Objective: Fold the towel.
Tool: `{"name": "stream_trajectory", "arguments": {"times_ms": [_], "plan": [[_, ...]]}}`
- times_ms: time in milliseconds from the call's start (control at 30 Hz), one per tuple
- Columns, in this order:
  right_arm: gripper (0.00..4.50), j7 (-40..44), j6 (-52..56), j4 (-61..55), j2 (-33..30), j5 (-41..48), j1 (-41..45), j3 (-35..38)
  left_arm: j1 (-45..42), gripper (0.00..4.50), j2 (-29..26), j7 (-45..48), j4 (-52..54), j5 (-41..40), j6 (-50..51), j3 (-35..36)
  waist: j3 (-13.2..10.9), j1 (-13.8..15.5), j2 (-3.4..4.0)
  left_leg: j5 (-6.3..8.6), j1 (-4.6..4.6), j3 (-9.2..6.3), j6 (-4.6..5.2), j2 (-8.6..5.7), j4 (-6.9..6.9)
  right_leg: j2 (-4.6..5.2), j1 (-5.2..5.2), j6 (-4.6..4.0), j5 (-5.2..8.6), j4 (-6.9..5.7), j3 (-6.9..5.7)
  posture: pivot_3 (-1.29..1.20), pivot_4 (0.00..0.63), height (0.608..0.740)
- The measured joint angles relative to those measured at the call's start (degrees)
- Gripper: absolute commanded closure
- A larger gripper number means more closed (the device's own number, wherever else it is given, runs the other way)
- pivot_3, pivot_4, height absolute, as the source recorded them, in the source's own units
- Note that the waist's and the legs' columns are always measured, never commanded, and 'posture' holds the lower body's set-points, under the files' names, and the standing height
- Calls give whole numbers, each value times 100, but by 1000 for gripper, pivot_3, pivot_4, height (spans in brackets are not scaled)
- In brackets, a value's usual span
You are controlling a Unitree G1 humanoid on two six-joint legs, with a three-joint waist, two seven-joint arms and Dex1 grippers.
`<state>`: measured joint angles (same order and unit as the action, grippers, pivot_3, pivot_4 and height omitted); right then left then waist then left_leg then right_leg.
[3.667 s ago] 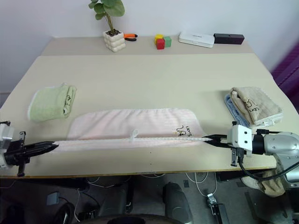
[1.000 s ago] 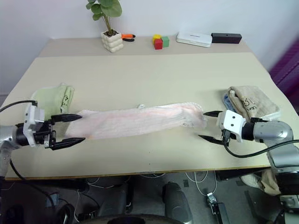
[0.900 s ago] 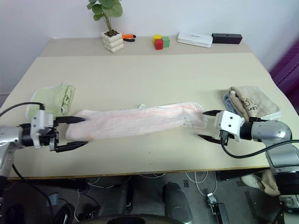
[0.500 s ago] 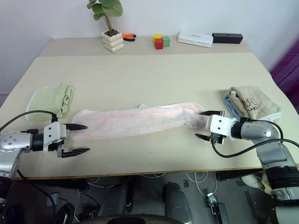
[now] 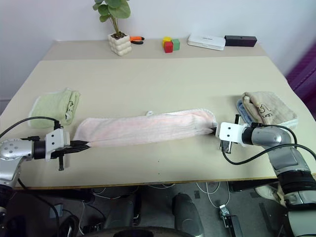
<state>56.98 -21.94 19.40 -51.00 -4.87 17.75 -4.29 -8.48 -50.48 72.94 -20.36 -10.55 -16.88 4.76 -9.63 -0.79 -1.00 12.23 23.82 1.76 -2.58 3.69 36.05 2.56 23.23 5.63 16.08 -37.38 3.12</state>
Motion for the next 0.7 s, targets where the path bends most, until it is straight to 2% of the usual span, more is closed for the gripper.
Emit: {"name": "stream_trajectory", "arguments": {"times_ms": [267,500,533,633,700], "plan": [[4500,730,-311,-735,-517,584,-635,38,-331,4482,-173,313,-749,-25,-655,-71,0,-8,1,0,-2,3,0,1,-2,0,0,0,0,-2,1,0,150,740],[4500,808,-88,-1059,-582,719,-826,38,-476,4482,-230,960,-1101,-321,-578,-71,0,1,1,1,-1,6,0,2,-1,0,2,0,0,-2,1,0,150,740],[4500,808,-46,-1077,-582,719,-846,38,-473,4231,-233,1064,-1092,-394,-435,-71,0,0,1,1,-1,7,1,2,0,1,2,0,0,-2,1,0,150,740],[3663,899,207,-1080,-608,776,-860,38,-350,3263,-277,1275,-910,-611,108,-68,0,0,1,1,-1,6,0,2,0,1,2,0,0,-3,1,0,150,740],[2669,1077,473,-1112,-696,955,-908,66,-312,2270,-313,1292,-869,-619,137,-64,0,12,2,1,-2,5,0,2,1,1,2,0,1,-3,1,0,150,740]]}}
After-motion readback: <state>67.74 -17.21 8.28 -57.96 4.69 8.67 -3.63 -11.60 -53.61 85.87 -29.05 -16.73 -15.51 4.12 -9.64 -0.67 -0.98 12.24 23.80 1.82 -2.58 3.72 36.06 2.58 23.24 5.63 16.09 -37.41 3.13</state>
